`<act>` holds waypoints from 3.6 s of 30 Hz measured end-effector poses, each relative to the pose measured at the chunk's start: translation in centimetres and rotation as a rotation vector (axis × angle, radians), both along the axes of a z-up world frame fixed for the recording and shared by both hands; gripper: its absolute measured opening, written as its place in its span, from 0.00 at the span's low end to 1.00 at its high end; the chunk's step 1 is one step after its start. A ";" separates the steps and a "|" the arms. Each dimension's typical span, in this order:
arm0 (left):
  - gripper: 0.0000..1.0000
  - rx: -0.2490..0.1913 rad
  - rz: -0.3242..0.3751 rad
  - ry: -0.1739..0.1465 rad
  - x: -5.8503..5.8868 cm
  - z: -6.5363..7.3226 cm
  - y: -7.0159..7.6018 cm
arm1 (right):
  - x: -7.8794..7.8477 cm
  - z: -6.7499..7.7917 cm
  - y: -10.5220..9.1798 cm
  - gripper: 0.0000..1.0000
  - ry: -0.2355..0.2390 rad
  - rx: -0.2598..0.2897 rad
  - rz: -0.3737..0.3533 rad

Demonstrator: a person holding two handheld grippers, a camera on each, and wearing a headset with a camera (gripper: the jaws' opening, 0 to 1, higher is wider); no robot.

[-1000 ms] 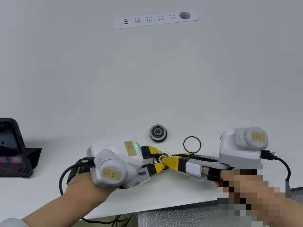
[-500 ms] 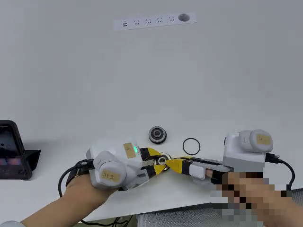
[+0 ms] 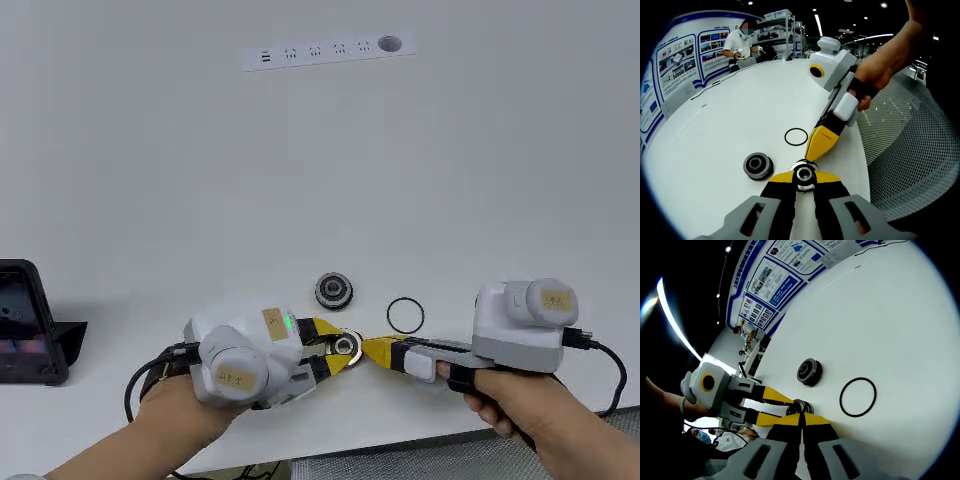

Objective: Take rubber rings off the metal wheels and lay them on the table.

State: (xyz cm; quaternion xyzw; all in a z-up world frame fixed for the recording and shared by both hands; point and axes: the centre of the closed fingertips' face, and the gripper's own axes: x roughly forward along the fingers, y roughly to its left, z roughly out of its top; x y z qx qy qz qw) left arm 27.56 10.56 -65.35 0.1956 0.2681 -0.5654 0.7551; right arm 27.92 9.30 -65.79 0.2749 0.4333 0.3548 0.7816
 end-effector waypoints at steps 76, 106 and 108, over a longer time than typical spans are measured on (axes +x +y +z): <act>0.39 -0.040 0.026 -0.030 -0.3 0.5 2.2 | -0.4 1.9 0.7 0.02 -0.019 0.048 -0.002; 0.55 -0.038 0.138 -0.022 0.7 0.2 4.4 | 2.3 2.3 -5.5 0.02 -0.015 0.054 -0.192; 0.54 -0.035 0.140 -0.021 0.7 0.2 4.5 | 2.3 1.8 -5.8 0.02 -0.009 0.040 -0.196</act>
